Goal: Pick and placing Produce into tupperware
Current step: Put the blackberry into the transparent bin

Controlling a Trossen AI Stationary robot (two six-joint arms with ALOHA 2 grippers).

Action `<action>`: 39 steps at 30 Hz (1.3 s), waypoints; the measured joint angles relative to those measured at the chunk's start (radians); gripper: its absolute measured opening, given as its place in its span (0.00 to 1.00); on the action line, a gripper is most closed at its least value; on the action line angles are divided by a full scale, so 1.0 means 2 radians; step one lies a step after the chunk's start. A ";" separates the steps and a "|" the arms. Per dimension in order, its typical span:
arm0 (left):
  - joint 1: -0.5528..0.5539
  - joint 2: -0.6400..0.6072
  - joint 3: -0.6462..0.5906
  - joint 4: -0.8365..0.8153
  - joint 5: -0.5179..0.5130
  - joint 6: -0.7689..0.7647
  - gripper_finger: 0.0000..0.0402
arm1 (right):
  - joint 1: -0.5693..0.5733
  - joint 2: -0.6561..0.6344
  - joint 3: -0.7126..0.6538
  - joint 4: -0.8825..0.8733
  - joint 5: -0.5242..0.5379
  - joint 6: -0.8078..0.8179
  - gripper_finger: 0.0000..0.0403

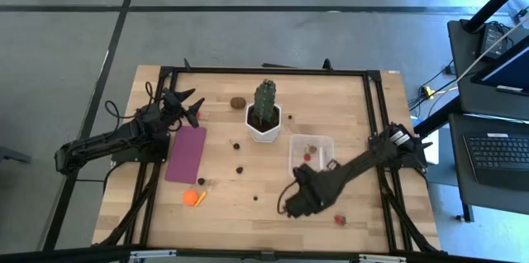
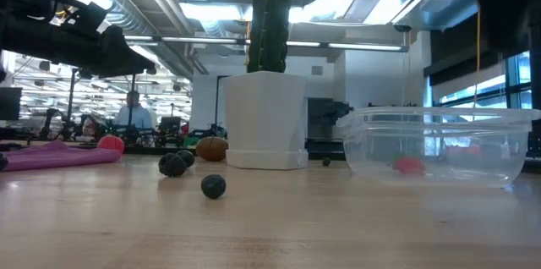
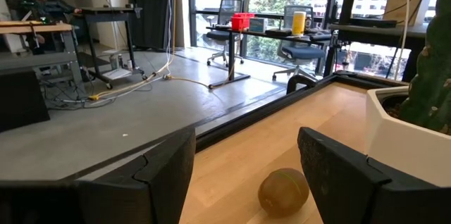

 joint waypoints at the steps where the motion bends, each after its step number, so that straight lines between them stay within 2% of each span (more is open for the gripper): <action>1: 0.000 0.000 0.000 0.000 0.000 0.000 0.61 | -0.010 -0.001 0.008 -0.003 0.004 -0.015 0.28; 5: 0.000 0.000 0.000 0.000 0.000 0.000 0.61 | -0.062 -0.012 0.010 0.018 0.011 -0.100 0.29; 12: 0.000 0.000 0.000 0.000 0.004 0.000 0.61 | -0.141 -0.012 0.010 0.000 0.035 -0.209 0.28; 18: 0.000 0.000 0.000 0.000 0.006 -0.012 0.61 | -0.190 -0.012 0.010 0.000 0.034 -0.265 0.28; 23: 0.000 0.000 0.000 0.000 0.006 -0.012 0.61 | -0.196 -0.013 -0.003 0.006 0.028 -0.294 0.28; 30: 0.000 0.000 0.000 0.000 0.006 -0.012 0.61 | -0.193 -0.014 -0.118 0.087 -0.008 -0.314 0.28; 39: 0.000 0.000 0.000 0.000 0.006 -0.012 0.61 | -0.190 -0.014 -0.172 0.148 -0.009 -0.319 0.31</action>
